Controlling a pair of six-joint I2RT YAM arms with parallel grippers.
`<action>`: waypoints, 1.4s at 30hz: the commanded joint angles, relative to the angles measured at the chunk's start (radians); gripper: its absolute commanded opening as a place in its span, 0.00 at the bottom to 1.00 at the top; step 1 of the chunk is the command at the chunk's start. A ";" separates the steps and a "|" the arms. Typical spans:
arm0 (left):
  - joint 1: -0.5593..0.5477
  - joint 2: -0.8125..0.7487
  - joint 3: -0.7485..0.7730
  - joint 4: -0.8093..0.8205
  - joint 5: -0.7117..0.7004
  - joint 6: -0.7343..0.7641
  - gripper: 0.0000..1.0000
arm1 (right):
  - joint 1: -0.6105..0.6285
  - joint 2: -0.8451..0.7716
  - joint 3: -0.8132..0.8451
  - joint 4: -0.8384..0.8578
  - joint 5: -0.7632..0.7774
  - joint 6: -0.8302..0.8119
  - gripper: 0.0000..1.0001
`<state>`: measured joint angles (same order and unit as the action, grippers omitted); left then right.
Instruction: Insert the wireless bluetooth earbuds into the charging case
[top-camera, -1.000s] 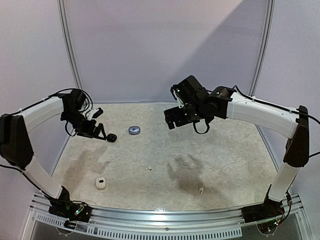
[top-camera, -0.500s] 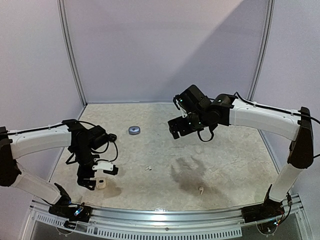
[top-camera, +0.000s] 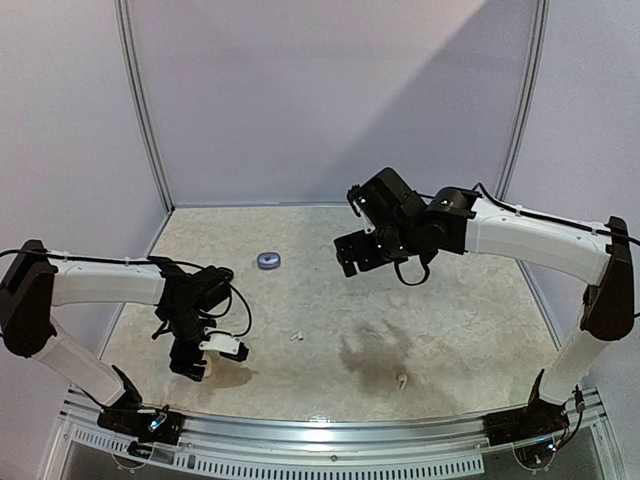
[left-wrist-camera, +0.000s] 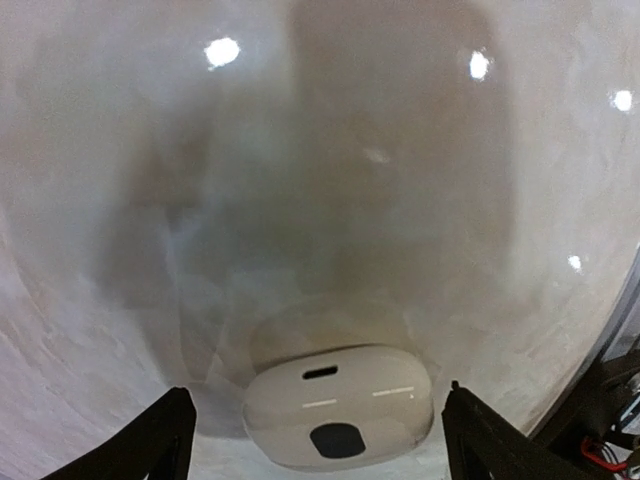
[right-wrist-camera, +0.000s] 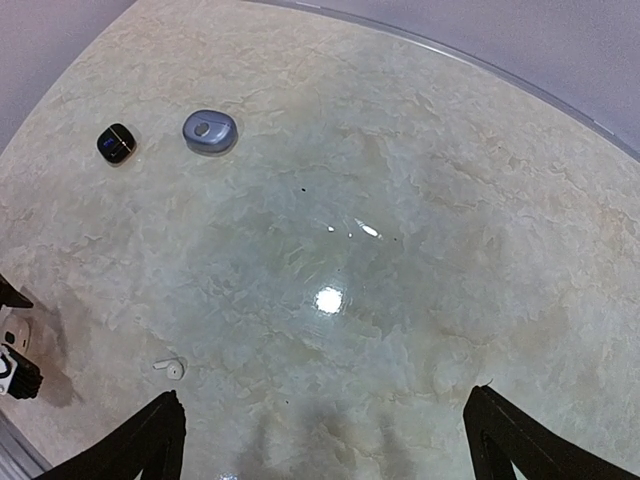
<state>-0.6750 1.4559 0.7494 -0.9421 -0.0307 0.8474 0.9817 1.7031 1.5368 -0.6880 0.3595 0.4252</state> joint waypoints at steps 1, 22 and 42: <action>-0.015 0.036 -0.028 0.062 0.012 0.019 0.84 | 0.014 -0.005 0.029 -0.042 0.031 0.024 0.99; -0.188 0.136 0.176 -0.047 0.184 0.326 0.24 | 0.013 -0.019 0.028 -0.079 0.086 0.026 0.99; -0.332 0.233 0.107 0.207 -0.019 1.140 0.98 | 0.015 -0.100 -0.069 -0.067 0.060 0.105 0.99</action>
<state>-0.9913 1.6661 0.9104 -0.8337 -0.0132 1.9106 0.9901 1.6241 1.4708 -0.7628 0.4290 0.5262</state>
